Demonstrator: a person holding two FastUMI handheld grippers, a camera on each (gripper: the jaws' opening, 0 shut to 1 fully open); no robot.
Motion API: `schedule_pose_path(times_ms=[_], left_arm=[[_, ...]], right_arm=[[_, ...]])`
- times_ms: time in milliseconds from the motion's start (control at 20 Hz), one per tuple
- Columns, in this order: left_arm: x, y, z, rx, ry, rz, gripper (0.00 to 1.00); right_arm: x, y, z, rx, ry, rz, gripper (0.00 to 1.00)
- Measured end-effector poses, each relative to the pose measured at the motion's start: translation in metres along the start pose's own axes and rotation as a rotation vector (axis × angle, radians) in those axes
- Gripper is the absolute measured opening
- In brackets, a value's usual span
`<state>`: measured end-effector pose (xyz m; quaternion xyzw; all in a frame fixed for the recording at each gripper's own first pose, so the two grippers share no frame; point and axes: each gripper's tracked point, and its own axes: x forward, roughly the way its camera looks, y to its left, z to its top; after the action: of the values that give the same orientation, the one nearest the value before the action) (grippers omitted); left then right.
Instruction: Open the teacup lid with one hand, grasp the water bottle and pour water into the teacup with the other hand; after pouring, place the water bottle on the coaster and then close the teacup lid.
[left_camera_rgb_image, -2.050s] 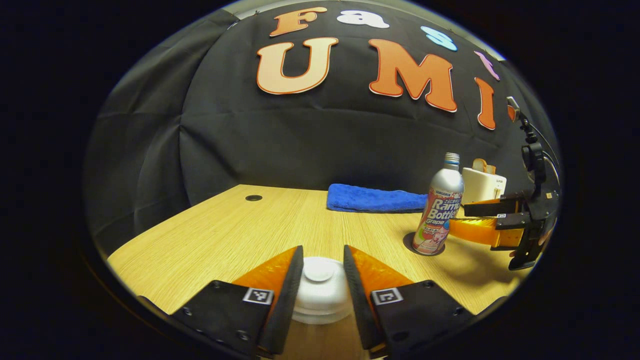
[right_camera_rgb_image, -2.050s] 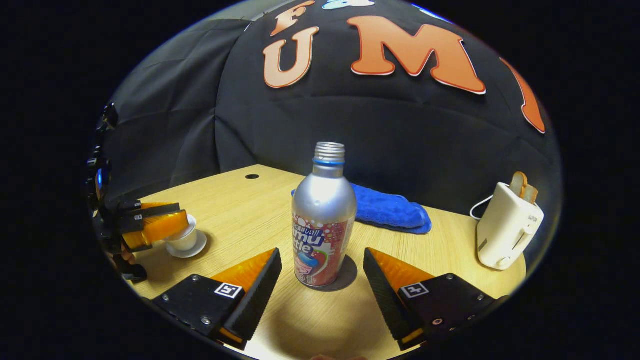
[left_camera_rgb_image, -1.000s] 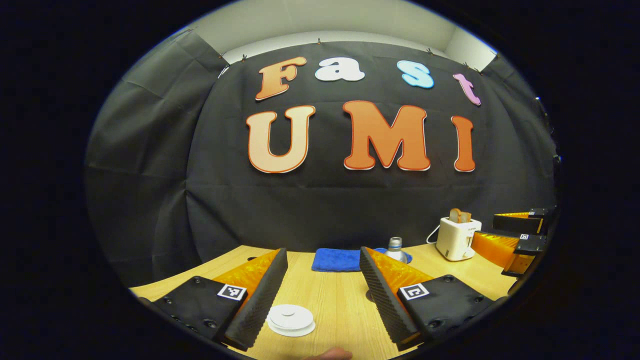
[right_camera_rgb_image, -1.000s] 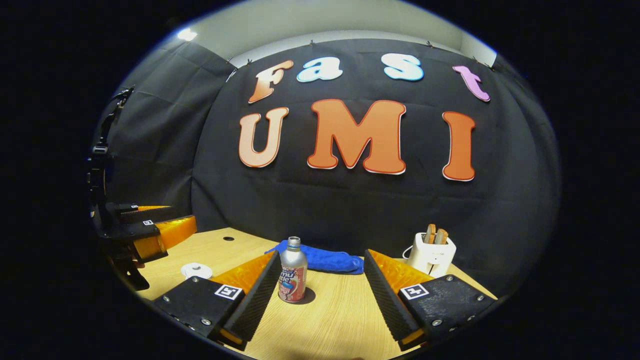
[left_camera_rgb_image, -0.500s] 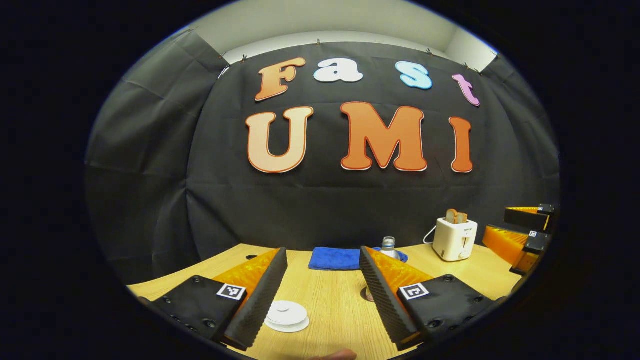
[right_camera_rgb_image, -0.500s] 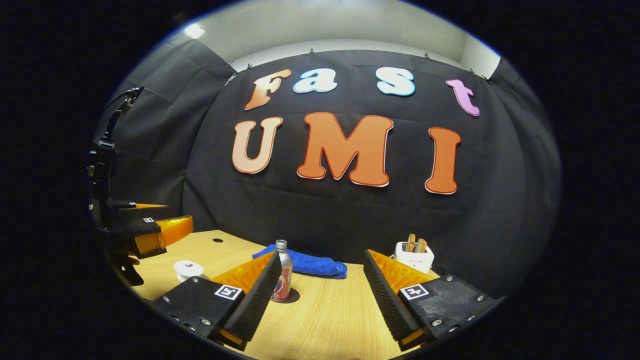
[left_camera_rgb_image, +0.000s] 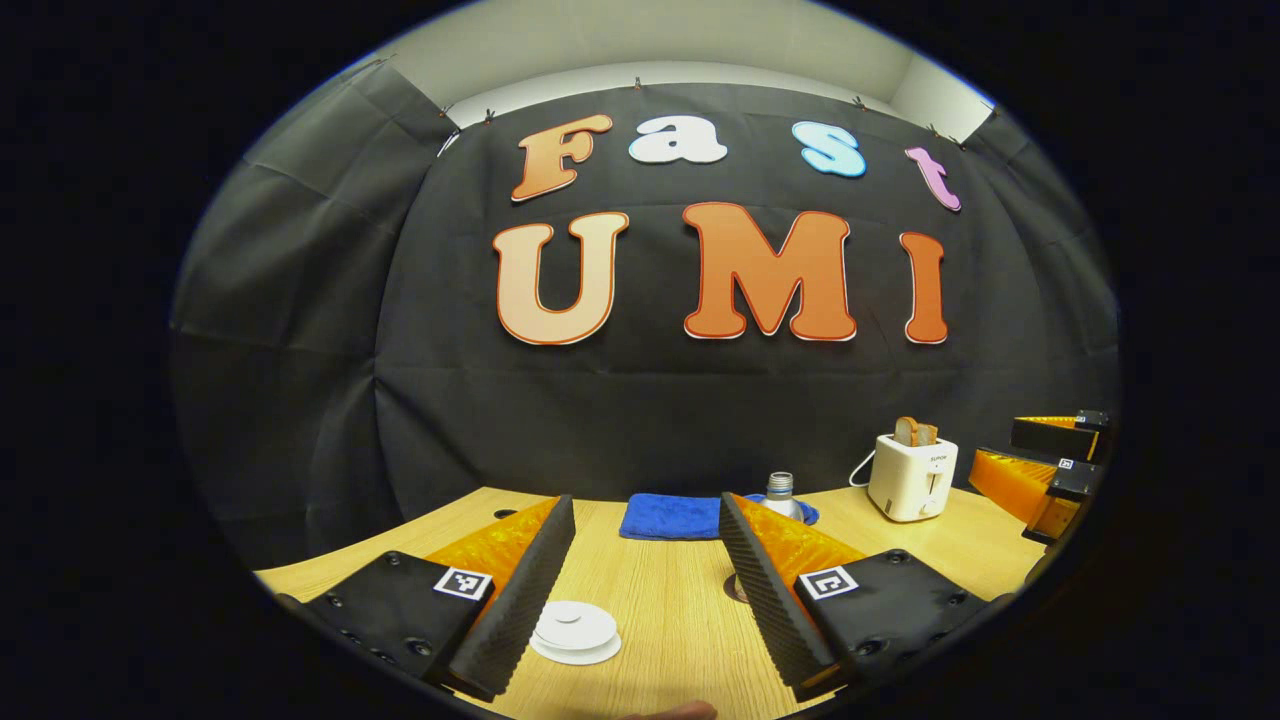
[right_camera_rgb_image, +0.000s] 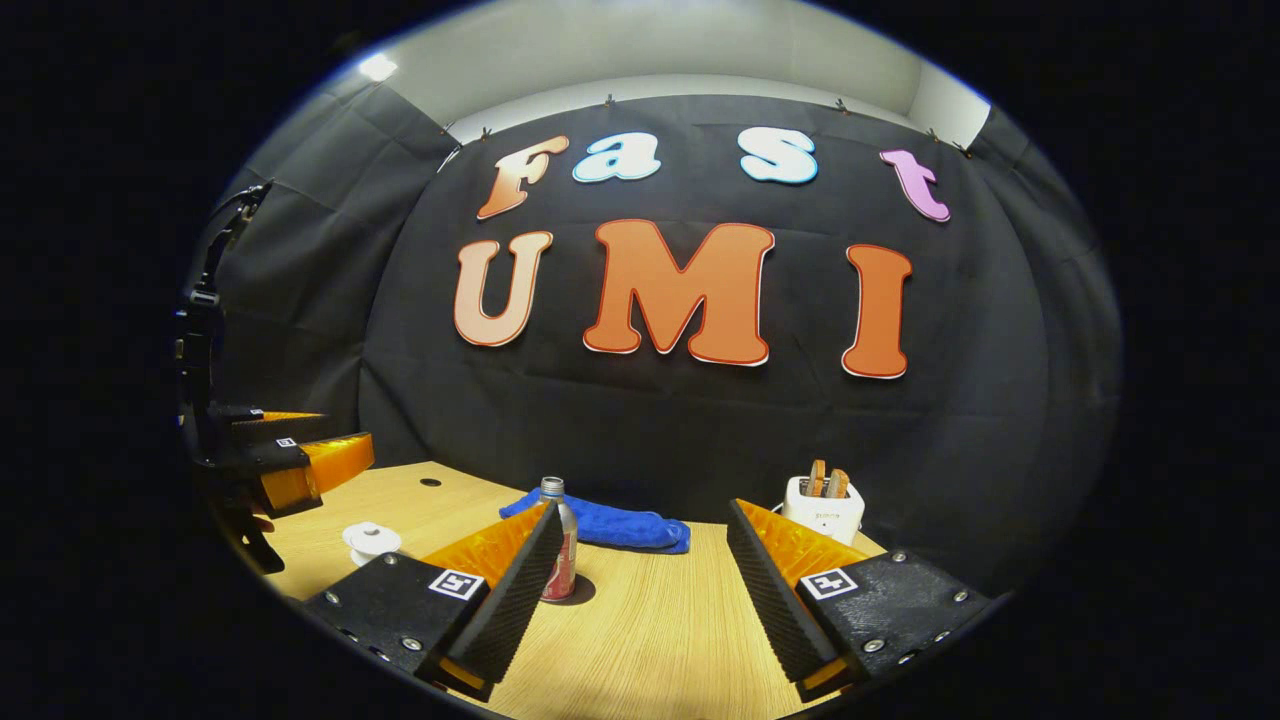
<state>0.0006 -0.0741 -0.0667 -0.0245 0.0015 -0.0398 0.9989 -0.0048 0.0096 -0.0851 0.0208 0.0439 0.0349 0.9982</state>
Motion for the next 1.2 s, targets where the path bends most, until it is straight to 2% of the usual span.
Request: schedule_pose_path(times_ms=[350, 400, 450, 550, 650, 700, 750, 800, 900, 1000, 1200], left_arm=[[0.0, -0.001, 0.012, 0.015, -0.029, 0.007, 0.92], [0.0, 0.0, 0.018, 0.019, -0.038, 0.012, 0.99], [-0.002, 0.0, 0.021, 0.019, -0.043, 0.011, 0.99], [-0.002, 0.0, 0.028, 0.023, -0.05, 0.017, 0.92], [-0.004, 0.003, 0.035, 0.051, -0.061, 0.031, 0.92], [-0.004, 0.001, 0.04, 0.054, -0.07, 0.031, 0.96], [-0.005, -0.001, 0.043, 0.051, -0.077, 0.026, 0.92], [-0.006, -0.001, 0.047, 0.047, -0.085, 0.022, 0.95], [-0.008, -0.001, 0.054, 0.04, -0.099, 0.02, 0.92], [-0.009, -0.001, 0.058, 0.038, -0.106, 0.018, 0.99], [-0.007, -0.003, 0.061, 0.023, -0.089, 0.003, 0.95]], right_arm=[[0.004, -0.001, 0.008, 0.005, -0.027, 0.0, 0.99], [0.005, 0.0, 0.01, 0.008, -0.031, 0.002, 0.99], [0.005, 0.002, 0.013, 0.013, -0.037, 0.008, 0.99], [0.008, 0.003, 0.02, 0.015, -0.045, 0.009, 0.99], [0.007, 0.0, 0.024, 0.001, -0.049, 0.002, 0.98], [0.007, -0.002, 0.03, -0.004, -0.058, -0.006, 0.99], [0.008, -0.003, 0.034, -0.004, -0.062, -0.012, 0.98], [0.009, -0.004, 0.038, -0.002, -0.065, -0.014, 0.98], [0.01, -0.007, 0.045, 0.001, -0.069, -0.022, 0.98], [0.009, -0.011, 0.048, -0.003, -0.072, -0.032, 0.98], [0.006, -0.016, 0.051, -0.002, -0.071, -0.044, 0.98]])
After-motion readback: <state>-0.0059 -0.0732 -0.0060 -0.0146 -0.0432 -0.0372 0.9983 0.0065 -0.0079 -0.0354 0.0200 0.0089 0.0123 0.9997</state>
